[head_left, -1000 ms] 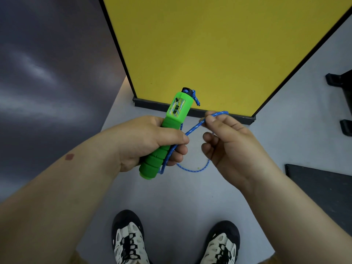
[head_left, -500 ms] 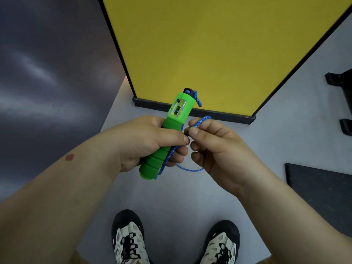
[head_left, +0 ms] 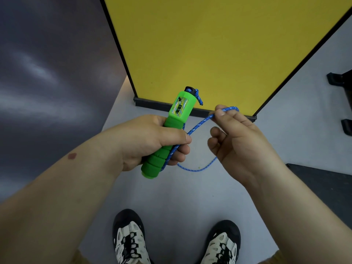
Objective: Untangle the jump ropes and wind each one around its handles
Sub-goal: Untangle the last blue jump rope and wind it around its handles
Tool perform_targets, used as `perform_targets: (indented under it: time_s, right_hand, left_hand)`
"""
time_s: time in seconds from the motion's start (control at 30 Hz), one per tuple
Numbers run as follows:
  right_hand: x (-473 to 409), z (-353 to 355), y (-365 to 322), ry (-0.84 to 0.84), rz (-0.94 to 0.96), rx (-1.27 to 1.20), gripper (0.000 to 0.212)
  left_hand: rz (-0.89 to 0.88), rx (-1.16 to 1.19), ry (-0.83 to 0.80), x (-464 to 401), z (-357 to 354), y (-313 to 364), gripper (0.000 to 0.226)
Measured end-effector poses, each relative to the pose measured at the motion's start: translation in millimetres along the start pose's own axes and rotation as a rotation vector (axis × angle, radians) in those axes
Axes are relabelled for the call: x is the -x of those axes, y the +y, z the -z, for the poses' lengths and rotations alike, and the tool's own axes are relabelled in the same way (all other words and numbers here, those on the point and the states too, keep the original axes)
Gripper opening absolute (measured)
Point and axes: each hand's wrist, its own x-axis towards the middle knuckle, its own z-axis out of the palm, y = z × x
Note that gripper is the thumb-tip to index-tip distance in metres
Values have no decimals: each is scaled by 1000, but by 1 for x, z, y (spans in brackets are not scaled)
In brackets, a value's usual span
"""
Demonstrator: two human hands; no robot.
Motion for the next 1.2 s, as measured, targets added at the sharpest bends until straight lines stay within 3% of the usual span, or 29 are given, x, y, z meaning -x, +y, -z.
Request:
perform_targets:
  time_s: [0.2, 0.47, 0.57, 0.83, 1.2]
  right_hand:
    - [10, -8, 14, -187, -59, 131, 12]
    - [-3, 3, -3, 53, 67, -2, 5]
    - [-3, 3, -4, 71, 55, -25, 7]
    - [9, -6, 14, -190, -51, 164, 10]
    - [-3, 2, -4, 50, 31, 8, 7]
  left_hand:
    - [3, 10, 14, 0, -2, 0, 8]
    - [-7, 3, -4, 1, 1, 0, 11]
    - [-9, 6, -4, 1, 0, 0, 11]
    - [-5, 22, 7, 1, -1, 1, 8]
    - [7, 23, 0, 1, 1, 1, 10]
